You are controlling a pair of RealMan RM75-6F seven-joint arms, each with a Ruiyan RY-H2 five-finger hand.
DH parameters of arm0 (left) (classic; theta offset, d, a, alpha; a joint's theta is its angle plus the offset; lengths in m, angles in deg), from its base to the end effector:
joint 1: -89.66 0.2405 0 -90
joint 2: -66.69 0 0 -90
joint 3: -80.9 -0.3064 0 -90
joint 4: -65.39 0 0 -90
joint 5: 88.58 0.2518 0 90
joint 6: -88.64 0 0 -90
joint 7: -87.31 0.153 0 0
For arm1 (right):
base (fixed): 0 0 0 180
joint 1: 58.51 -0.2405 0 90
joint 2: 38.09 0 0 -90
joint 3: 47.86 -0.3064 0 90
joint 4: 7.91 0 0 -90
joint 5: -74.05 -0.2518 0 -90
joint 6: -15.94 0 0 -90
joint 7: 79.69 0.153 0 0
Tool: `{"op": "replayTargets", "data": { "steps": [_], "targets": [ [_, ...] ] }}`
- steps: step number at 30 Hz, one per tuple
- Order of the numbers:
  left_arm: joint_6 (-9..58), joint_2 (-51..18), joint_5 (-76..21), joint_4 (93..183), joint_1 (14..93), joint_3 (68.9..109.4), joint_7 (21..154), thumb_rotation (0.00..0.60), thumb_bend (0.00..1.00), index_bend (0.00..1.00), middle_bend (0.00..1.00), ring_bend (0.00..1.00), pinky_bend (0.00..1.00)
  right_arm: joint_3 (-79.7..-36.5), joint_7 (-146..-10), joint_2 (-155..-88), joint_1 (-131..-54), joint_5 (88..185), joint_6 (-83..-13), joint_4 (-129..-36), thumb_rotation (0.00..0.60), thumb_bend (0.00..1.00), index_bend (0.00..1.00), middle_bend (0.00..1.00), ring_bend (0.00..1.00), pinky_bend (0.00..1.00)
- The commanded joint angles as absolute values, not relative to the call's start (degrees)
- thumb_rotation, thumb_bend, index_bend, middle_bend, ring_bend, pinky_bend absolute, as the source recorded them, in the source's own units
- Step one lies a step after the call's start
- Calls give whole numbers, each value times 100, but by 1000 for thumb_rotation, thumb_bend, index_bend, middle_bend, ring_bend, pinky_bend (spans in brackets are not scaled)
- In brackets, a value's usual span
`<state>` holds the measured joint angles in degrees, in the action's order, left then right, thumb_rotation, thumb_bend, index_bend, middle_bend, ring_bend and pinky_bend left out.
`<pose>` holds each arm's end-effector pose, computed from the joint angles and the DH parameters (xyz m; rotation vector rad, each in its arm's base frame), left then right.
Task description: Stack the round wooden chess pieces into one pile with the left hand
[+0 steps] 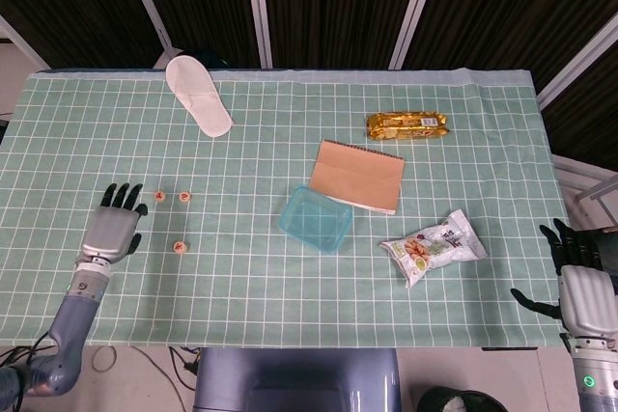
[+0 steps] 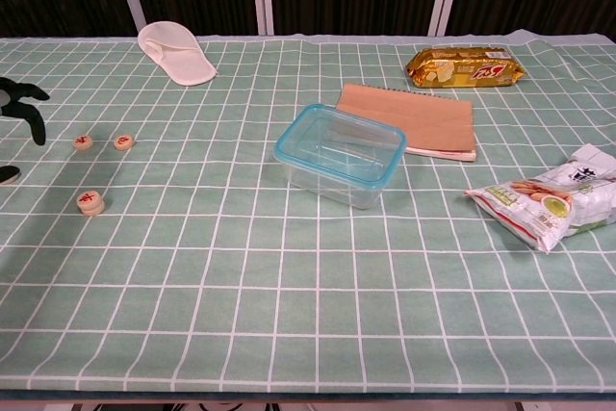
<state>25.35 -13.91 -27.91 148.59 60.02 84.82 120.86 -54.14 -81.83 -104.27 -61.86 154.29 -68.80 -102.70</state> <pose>-0.3258 0.3466 0.0101 -1.6970 -0.7554 -0.4867 -0.3730 -0.2006 0.1379 1.2468 -0.9589 0.9041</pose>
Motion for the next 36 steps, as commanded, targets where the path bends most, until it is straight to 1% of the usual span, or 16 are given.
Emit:
{"op": "replayTargets", "data": {
  "steps": [1, 9, 16, 22, 27, 36],
  "targets": [
    [2702, -1470, -2898, 14591, 5995, 8522, 11917, 600, 330, 363, 59, 0, 51, -5412, -8185, -10423, -6186, 15424, -6873, -10273, 600, 204, 107, 0, 63, 0],
    [2903, -1568, -3077, 14115, 5967, 8590, 11792, 600, 320, 351, 59, 0, 52, -5414, -8188, -10425, -6182, 15417, -6876, -10285, 600, 205, 107, 0, 63, 0],
    [3009, -1643, -3102, 13842, 5977, 8554, 11749, 600, 320, 360, 59, 0, 52, -5412, -8193, -10425, -6181, 15404, -6865, -10305, 600, 205, 107, 0, 63, 0],
    [3080, -1719, -3089, 13670, 5983, 8537, 11695, 600, 321, 372, 59, 0, 53, -5412, -8191, -10423, -6178, 15397, -6865, -10310, 600, 204, 107, 0, 63, 0],
    [3073, -1764, -3030, 13574, 5989, 8523, 11683, 600, 323, 405, 68, 0, 55, -5416, -8201, -10425, -6179, 15384, -6859, -10314, 600, 205, 107, 0, 63, 0],
    [3094, -1884, -3002, 13396, 5992, 8526, 11715, 600, 325, 406, 69, 0, 57, -5422, -8214, -10431, -6175, 15367, -6863, -10317, 600, 204, 107, 0, 63, 0]
  ]
}}
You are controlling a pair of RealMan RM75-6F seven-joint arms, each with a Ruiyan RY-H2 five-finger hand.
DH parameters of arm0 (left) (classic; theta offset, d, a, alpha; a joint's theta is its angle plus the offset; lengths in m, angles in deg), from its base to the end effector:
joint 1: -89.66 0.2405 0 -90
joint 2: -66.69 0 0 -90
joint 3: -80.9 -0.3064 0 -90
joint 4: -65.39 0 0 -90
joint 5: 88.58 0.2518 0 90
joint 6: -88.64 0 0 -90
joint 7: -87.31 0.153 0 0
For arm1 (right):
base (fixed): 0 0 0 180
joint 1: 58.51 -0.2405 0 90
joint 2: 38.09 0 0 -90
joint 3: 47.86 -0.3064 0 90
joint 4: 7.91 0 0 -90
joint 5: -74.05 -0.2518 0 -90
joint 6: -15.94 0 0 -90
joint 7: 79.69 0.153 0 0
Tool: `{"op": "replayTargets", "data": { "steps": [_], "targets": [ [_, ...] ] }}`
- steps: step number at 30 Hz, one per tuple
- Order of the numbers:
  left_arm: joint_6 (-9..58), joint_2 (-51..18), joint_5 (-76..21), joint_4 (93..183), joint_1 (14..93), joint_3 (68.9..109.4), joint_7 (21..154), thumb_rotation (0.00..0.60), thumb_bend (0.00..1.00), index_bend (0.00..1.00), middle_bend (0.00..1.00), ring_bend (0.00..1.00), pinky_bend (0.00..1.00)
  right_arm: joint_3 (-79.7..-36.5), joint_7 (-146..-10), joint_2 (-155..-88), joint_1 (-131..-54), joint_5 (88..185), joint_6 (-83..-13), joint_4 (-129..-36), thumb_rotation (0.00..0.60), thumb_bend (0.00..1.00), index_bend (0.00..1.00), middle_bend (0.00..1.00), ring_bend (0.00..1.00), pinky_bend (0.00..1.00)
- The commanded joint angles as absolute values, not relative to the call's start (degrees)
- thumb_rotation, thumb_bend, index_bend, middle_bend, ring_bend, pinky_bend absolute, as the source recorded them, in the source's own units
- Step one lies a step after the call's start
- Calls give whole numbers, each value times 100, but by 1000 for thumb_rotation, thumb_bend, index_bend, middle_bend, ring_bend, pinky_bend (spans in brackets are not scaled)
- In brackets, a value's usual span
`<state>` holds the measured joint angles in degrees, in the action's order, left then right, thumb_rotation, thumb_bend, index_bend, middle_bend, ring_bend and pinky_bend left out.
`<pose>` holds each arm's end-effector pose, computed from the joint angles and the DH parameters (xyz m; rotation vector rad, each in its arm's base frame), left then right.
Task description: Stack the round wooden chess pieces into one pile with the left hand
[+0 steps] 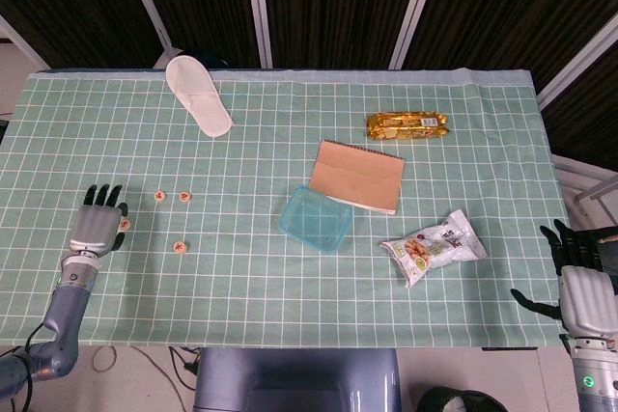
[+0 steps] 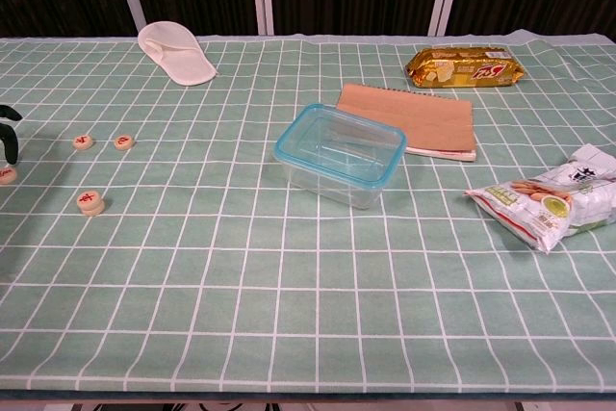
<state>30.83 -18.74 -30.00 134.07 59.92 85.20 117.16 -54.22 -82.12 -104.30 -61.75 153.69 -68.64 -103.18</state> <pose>-0.3784 0.3678 0.0036 -1.6470 -0.7749 -0.3708 -0.3728 -0.2000 0.1370 1.2377 -0.9692 0.8991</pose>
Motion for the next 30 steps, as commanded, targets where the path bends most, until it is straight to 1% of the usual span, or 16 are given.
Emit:
{"op": "replayTargets", "data": {
  "steps": [1, 11, 30],
  "targets": [
    [3100, -1890, -3001, 13392, 5991, 8530, 11713, 600, 325, 406, 69, 0, 57, -5422, -8215, -10431, -6176, 15366, -6861, -10315, 600, 204, 107, 0, 63, 0],
    [3104, -1949, -3023, 13311, 6009, 8528, 11829, 600, 353, 433, 73, 0, 63, -5426, -8218, -10436, -6177, 15364, -6862, -10313, 600, 205, 107, 0, 63, 0],
    [3100, -2028, -2953, 13223, 6023, 8550, 11868, 600, 354, 431, 73, 0, 63, -5435, -8241, -10435, -6176, 15328, -6850, -10327, 600, 205, 107, 0, 63, 0]
  ]
}}
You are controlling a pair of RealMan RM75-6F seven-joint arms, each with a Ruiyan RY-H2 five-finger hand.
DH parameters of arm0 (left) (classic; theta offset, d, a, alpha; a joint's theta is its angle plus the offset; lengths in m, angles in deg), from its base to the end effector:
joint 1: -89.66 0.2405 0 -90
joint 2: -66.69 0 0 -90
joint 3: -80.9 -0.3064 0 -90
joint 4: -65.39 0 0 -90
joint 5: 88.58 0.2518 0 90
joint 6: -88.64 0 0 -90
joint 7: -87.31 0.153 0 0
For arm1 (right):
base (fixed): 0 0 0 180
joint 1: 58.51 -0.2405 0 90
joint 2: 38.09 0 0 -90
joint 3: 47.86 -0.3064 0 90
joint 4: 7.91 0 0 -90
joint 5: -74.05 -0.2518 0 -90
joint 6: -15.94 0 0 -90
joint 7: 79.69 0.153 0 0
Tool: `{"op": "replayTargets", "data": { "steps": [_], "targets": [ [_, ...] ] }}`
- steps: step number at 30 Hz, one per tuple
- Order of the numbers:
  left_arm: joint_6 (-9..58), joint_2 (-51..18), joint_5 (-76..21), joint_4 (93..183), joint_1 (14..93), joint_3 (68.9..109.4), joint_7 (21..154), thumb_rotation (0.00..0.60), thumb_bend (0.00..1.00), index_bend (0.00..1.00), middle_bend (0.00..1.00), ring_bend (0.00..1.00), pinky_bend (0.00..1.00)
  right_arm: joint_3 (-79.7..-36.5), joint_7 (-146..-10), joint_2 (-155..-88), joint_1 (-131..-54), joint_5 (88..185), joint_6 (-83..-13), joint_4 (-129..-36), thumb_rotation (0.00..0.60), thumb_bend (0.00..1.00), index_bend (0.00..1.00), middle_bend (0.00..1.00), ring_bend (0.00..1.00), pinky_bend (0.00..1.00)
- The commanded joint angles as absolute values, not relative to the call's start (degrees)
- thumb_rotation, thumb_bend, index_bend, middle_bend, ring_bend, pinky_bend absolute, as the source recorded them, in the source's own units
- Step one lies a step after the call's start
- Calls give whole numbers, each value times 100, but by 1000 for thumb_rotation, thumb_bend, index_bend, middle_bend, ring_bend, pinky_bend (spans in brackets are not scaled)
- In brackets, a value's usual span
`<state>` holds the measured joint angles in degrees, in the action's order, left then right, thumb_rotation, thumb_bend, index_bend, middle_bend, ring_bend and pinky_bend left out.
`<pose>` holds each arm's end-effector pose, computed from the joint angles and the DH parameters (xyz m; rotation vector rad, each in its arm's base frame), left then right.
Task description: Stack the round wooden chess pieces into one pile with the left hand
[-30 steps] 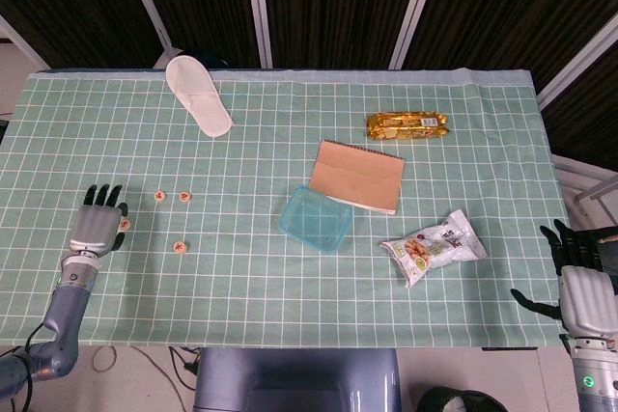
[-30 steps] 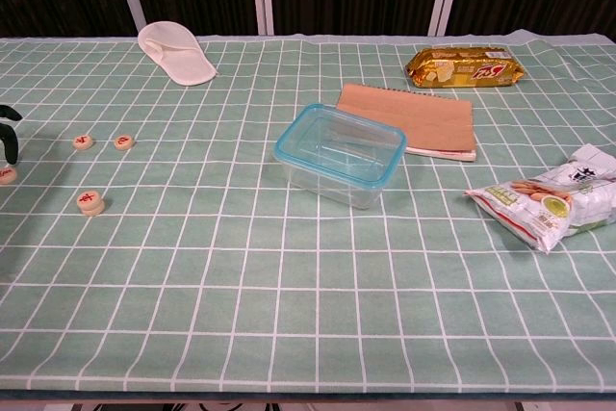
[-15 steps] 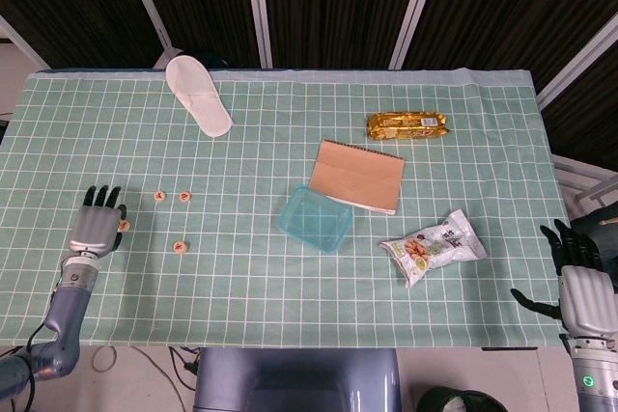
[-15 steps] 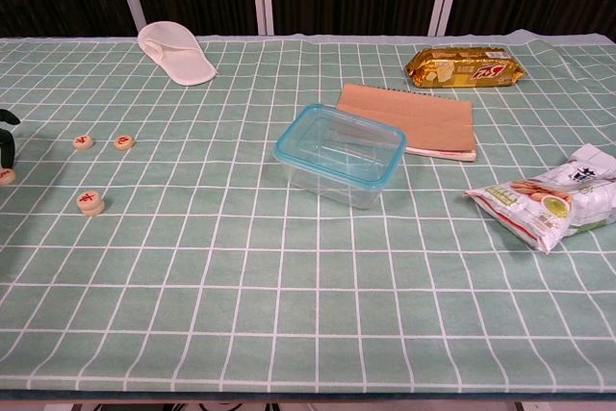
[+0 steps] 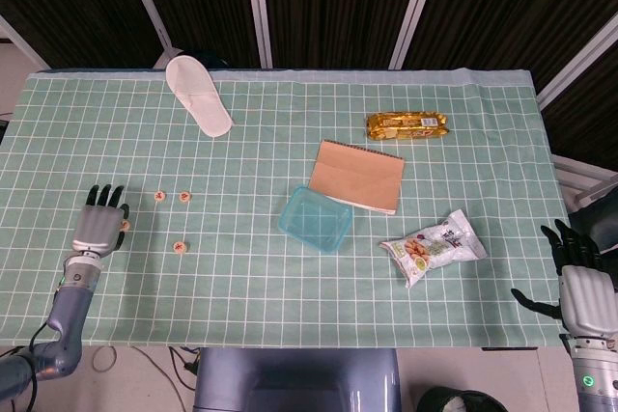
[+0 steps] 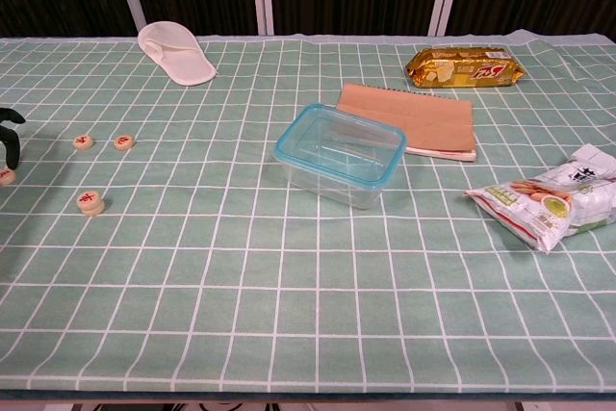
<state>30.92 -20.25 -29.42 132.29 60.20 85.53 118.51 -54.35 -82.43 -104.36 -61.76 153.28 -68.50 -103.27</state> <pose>-0.3802 0.3679 -0.0034 -1.6534 -0.7500 -0.3529 -0.3733 -0.2004 0.1368 1.2334 -0.9710 0.8934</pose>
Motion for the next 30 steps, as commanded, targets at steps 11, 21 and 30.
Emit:
{"op": "replayTargets", "data": {
  "steps": [11, 21, 30],
  "targets": [
    [3095, -2039, -2942, 13251, 6012, 8573, 11927, 600, 354, 451, 75, 0, 65, -5438, -8241, -10438, -6179, 15322, -6844, -10331, 600, 205, 107, 0, 63, 0],
    [3112, -2012, -2995, 13286, 6032, 8579, 11981, 600, 357, 467, 76, 0, 68, -5445, -8237, -10434, -6178, 15317, -6849, -10337, 600, 204, 109, 0, 63, 0],
    [2736, -1595, -2648, 14075, 6110, 8557, 11934, 600, 359, 472, 77, 0, 68, -5445, -8225, -10439, -6181, 15322, -6846, -10339, 600, 205, 109, 0, 63, 0]
  ]
}}
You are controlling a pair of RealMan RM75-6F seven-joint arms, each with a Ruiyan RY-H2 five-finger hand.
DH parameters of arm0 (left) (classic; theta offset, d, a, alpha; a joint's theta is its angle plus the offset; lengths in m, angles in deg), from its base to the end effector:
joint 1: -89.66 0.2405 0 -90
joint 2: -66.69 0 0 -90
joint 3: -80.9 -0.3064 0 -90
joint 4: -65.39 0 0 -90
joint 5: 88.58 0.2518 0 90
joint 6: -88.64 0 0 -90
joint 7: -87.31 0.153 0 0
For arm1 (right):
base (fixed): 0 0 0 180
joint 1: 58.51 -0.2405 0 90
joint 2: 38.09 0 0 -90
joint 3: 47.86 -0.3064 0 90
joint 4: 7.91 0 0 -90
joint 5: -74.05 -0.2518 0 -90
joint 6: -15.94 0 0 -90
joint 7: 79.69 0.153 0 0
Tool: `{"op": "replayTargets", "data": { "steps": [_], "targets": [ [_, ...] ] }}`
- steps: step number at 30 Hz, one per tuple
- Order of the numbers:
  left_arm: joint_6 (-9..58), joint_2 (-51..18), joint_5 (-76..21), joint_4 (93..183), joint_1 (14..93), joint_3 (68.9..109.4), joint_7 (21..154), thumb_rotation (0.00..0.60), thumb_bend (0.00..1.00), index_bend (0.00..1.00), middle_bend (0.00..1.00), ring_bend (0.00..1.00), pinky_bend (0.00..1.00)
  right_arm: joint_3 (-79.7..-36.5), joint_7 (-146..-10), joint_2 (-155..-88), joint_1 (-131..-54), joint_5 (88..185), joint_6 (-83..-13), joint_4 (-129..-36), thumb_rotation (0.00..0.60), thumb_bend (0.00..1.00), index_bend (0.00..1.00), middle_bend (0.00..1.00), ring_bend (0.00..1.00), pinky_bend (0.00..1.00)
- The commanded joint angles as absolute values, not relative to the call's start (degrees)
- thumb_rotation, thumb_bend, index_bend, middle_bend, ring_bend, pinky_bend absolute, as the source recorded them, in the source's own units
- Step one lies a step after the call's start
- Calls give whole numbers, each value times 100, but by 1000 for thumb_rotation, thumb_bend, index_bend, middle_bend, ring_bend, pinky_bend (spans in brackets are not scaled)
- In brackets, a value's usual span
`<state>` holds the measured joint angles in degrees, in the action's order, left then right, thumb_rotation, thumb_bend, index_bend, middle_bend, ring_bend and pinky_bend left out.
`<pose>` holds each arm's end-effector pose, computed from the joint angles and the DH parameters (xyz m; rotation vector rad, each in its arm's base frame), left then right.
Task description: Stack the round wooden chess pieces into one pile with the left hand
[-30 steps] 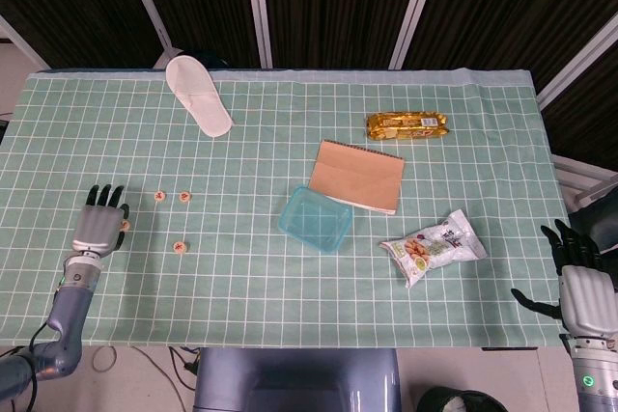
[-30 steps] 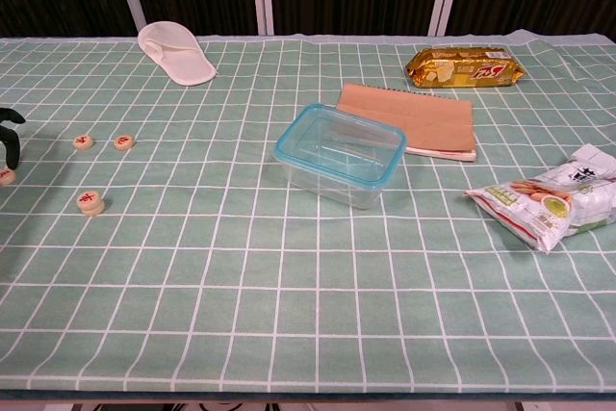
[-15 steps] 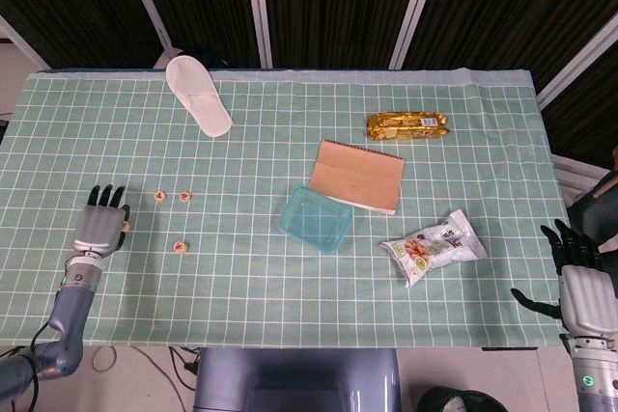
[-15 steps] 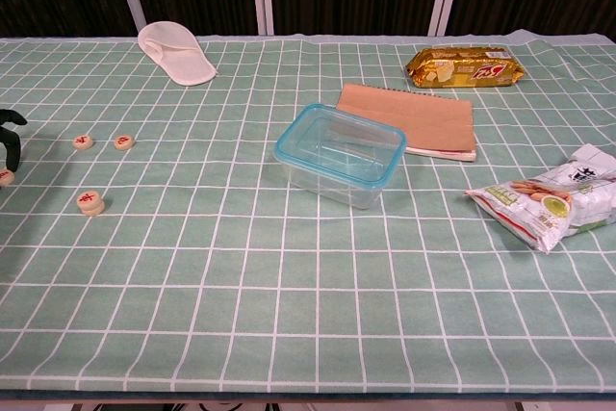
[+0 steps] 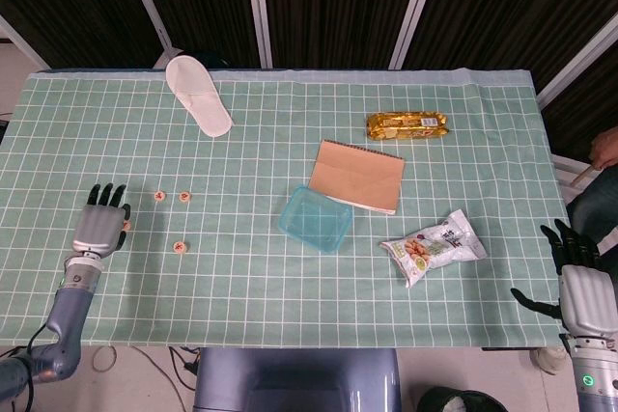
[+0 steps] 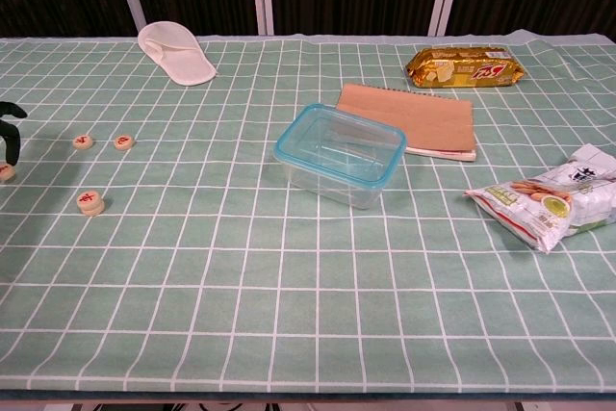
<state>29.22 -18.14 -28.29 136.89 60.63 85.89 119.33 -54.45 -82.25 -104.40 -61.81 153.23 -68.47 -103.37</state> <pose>-0.3663 0.3627 0.0034 -1.6618 -0.7389 -0.3916 -0.3726 -0.2011 0.1366 1.2307 -0.9743 0.8988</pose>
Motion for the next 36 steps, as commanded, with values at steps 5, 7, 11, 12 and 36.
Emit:
{"op": "replayTargets", "data": {
  "steps": [5, 7, 11, 12, 36],
  "targets": [
    [2558, -1207, -2405, 14923, 6177, 8418, 12078, 600, 359, 473, 79, 0, 68, -5444, -8228, -10436, -6181, 15323, -6846, -10345, 600, 205, 109, 0, 63, 0],
    [2471, -1037, -2208, 15330, 6195, 8330, 12152, 600, 359, 473, 79, 0, 68, -5441, -8228, -10434, -6179, 15319, -6843, -10346, 600, 205, 109, 0, 63, 0],
    [2288, -898, -1932, 15771, 6246, 8182, 12365, 600, 359, 474, 80, 0, 68, -5450, -8218, -10427, -6177, 15310, -6847, -10342, 600, 205, 108, 0, 63, 0],
    [2270, -878, -1869, 15874, 6249, 8134, 12456, 600, 358, 474, 80, 0, 68, -5451, -8213, -10424, -6177, 15304, -6844, -10343, 600, 205, 108, 0, 63, 0],
    [2280, -1452, -2008, 15704, 6078, 8189, 13272, 600, 358, 474, 85, 0, 68, -5465, -8176, -10403, -6171, 15291, -6849, -10328, 600, 205, 108, 0, 63, 0]
  ]
}}
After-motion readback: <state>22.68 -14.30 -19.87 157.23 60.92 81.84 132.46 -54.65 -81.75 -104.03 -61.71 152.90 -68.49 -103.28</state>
